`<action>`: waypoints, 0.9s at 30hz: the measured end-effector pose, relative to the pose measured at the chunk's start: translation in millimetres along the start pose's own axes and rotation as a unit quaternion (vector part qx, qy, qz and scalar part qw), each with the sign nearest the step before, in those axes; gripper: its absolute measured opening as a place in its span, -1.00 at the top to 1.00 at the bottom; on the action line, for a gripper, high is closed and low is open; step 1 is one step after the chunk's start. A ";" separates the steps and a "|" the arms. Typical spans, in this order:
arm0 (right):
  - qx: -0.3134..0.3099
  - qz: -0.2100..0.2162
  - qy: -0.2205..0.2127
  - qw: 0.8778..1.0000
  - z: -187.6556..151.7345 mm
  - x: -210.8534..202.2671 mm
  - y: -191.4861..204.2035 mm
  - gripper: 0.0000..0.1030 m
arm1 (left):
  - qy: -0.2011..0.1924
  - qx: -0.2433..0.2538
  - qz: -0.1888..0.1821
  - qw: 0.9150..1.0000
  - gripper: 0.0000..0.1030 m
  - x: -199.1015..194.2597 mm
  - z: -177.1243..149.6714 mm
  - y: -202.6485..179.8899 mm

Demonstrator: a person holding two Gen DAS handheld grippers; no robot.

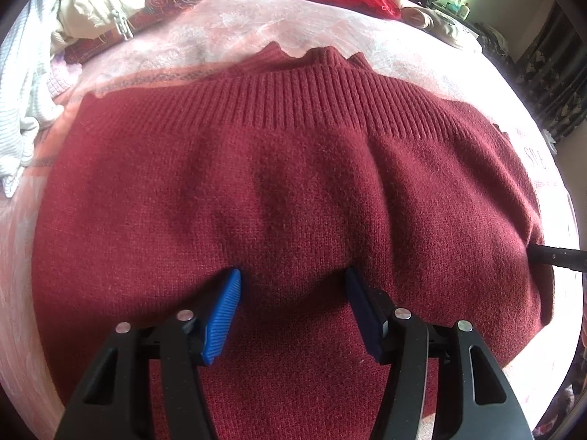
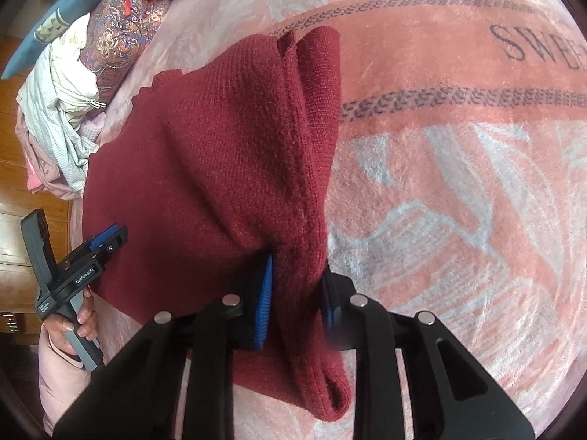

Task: Fold small clothes

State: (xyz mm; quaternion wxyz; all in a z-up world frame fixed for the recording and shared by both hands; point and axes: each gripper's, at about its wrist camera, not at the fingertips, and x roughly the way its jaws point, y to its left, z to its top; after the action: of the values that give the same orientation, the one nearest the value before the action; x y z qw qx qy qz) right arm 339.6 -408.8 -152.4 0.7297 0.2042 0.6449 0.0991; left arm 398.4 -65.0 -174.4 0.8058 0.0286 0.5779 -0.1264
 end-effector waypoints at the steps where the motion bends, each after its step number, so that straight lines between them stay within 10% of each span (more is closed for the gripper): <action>1: -0.003 -0.006 -0.003 1.000 0.5 -2.4 4.2 0.59 | 0.000 0.000 -0.001 1.000 -0.16 0.1 0.2 1.0; 13: -0.070 0.009 -0.043 0.997 9.5 -46.1 105.5 0.85 | 0.007 -0.052 -0.054 0.997 -0.05 -16.4 2.7 27.4; 21: -0.128 0.061 0.000 0.990 7.6 2.2 202.1 0.91 | -0.003 -0.092 -0.075 0.993 -0.04 -31.6 -3.6 68.7; 27: -0.140 0.003 -0.024 0.990 7.3 -0.5 194.6 0.91 | -0.006 -0.078 -0.092 0.993 -0.02 -24.5 -11.9 75.3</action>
State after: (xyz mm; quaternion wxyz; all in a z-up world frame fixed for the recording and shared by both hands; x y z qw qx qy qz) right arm 369.8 -235.8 -68.4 0.7660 0.1041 0.6065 0.1858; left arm 397.9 14.3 -162.9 0.7940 -0.0880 0.5811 -0.1550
